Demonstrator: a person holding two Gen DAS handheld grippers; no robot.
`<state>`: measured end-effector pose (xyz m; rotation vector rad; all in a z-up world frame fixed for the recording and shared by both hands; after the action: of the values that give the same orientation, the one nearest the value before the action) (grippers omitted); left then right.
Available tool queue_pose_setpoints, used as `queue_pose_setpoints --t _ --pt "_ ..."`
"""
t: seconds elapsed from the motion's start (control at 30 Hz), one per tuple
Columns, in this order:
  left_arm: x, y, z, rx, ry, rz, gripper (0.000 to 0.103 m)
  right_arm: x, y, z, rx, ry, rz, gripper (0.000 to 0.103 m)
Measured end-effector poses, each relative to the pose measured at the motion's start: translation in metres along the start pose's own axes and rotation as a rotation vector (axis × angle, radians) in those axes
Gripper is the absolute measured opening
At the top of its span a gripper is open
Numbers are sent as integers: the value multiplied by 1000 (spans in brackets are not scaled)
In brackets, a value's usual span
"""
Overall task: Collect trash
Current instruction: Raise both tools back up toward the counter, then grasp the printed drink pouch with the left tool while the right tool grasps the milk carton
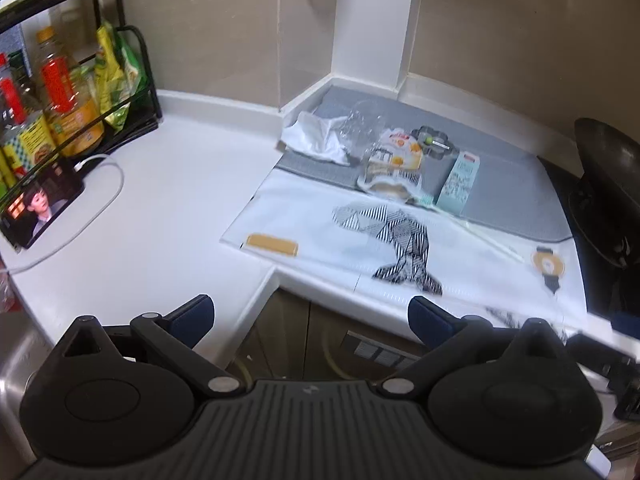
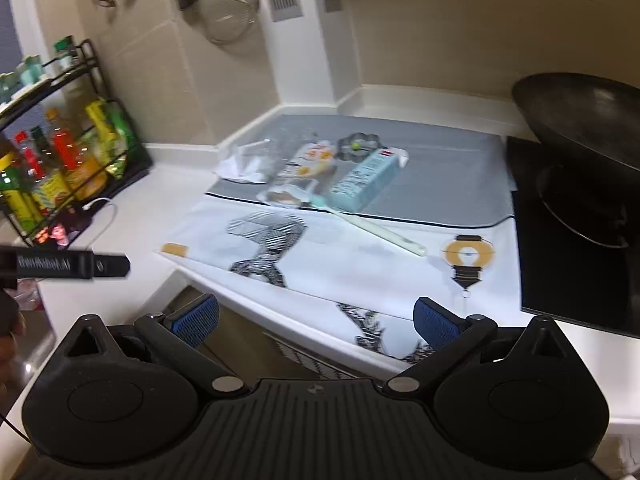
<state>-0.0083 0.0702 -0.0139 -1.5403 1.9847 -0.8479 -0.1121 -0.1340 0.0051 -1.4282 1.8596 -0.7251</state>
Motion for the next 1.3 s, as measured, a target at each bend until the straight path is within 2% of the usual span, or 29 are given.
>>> queue_pose_setpoints --t 0.17,0.5,0.73,0.83,1.0,1.13,1.3 --pt "13 -27 23 -7 -7 12 103 13 -4 12 -11 47 20 103" --pt "43 -80 82 -52 43 -9 103 42 -31 47 14 100 26 103" --pt "65 -99 149 -127 94 -33 103 60 -42 100 -17 106 31 103" --pt "71 -107 178 -127 71 -33 103 68 -51 127 -21 116 62 103" --pt "89 -114 227 -181 62 24 103 82 -76 172 -12 154 171 103" --pt "102 -115 262 -222 38 77 103 88 -95 207 -41 149 245 103" --pt "109 -117 295 -270 27 71 103 87 -110 252 -88 150 289 103"
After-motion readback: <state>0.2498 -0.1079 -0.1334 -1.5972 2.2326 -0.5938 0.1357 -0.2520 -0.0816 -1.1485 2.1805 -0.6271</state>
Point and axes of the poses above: each gripper's, at about its wrist camera, not at the fingertips, and z roughly the way its jaws point, x to its right, y to its underside, the point moved 1 cm from there along z, roughly the way its jaws point, and after that the axes turned 7 degrees about x, right-handed, at the moved point
